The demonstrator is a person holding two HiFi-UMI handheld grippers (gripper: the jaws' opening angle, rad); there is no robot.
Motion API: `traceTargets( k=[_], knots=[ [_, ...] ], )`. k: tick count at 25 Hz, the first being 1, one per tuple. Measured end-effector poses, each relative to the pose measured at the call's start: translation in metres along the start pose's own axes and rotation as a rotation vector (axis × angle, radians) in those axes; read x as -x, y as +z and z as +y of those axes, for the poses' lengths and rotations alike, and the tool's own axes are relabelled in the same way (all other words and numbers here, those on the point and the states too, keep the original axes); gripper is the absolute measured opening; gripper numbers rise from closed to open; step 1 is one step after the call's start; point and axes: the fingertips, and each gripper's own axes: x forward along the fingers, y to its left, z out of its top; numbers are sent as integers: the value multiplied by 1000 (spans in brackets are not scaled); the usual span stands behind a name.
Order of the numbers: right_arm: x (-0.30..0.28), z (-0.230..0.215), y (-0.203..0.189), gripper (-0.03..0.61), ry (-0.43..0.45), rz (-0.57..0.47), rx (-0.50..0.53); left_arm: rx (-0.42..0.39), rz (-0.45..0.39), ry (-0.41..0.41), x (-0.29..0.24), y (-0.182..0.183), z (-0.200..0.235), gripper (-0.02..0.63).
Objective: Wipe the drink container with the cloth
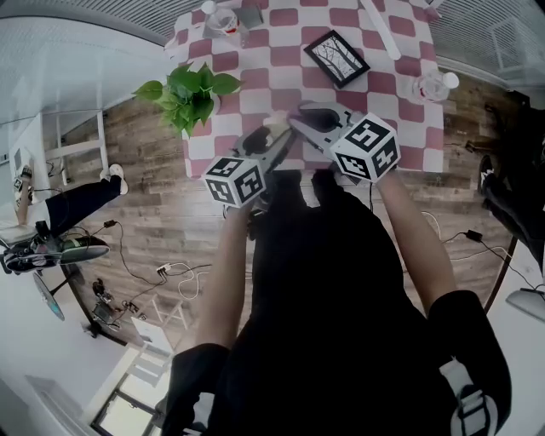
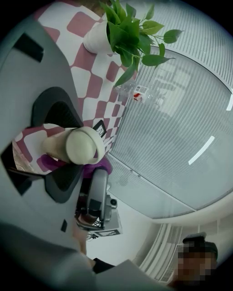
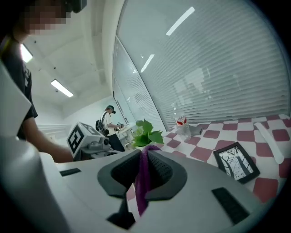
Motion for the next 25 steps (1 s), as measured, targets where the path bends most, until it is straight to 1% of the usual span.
traceTargets(
  k=[5, 10, 13, 19, 22, 25],
  knots=[
    [-6, -5, 13, 61, 10, -67, -90, -63, 2, -7, 1, -3, -8, 267],
    [-8, -16, 3, 61, -3, -74, -174, -118, 6, -23, 6, -8, -14, 267],
    [-7, -28, -13, 61, -22, -74, -255, -147, 12, -30, 9, -11, -17, 267],
    [0, -59, -57, 60, -87, -63, -414, -208, 25, -43, 13, -18, -23, 267],
    [3, -71, -81, 59, -124, -30, -449, -259, 36, -58, 13, -22, -28, 267],
    [5, -77, -94, 58, -142, -6, -455, -302, 53, -67, 13, -25, -33, 267]
  ],
)
